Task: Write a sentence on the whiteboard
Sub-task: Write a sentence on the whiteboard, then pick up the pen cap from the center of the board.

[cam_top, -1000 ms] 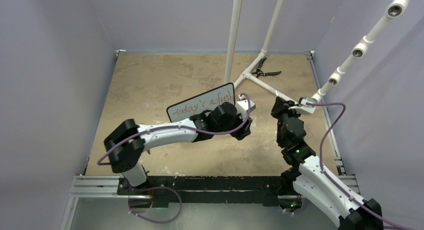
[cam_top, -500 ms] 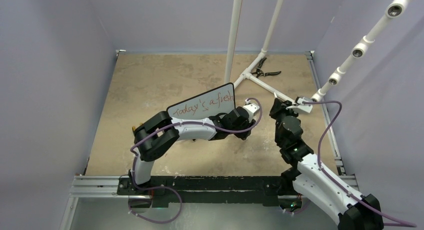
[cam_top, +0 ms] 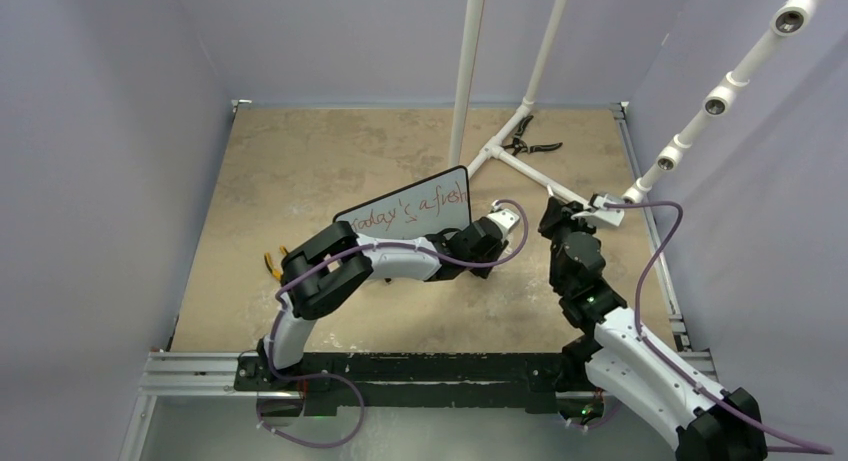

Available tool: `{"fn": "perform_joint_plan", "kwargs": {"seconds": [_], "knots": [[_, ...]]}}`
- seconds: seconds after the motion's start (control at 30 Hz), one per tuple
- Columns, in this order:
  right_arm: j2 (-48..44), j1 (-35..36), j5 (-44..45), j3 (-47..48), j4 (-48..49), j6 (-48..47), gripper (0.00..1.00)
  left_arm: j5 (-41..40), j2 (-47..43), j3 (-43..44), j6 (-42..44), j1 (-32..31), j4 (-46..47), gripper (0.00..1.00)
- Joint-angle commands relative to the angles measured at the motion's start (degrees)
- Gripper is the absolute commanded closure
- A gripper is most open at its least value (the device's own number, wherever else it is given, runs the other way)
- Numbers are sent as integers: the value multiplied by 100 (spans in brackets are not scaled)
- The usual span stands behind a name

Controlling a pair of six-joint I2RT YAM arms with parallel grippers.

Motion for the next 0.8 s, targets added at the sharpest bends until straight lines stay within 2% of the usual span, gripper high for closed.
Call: {"fn": "perform_joint_plan", "kwargs": {"seconds": [0.0, 0.07, 0.23, 0.37, 0.53, 0.67, 0.77], "knots": [[119, -11, -6, 111, 107, 25, 100, -216, 132, 196, 162, -3, -41, 71], [137, -9, -4, 111, 107, 34, 100, -245, 193, 200, 189, -9, -73, 75], [67, -11, -112, 134, 62, 7, 100, -310, 101, 12, 151, -38, -112, 100], [-67, -10, -296, 265, -64, 13, 100, -270, -545, -672, 53, -30, 225, 100], [-173, -11, -1157, 542, -517, 57, 100, -193, -1794, -1443, 70, -18, 268, 100], [-280, -8, -2141, 792, -1142, 16, 100, 324, -2852, -1738, 292, 156, -50, 100], [-375, -9, -3056, 944, -1481, 72, 100, 1008, -3528, -1817, 467, 693, -586, 100]]}}
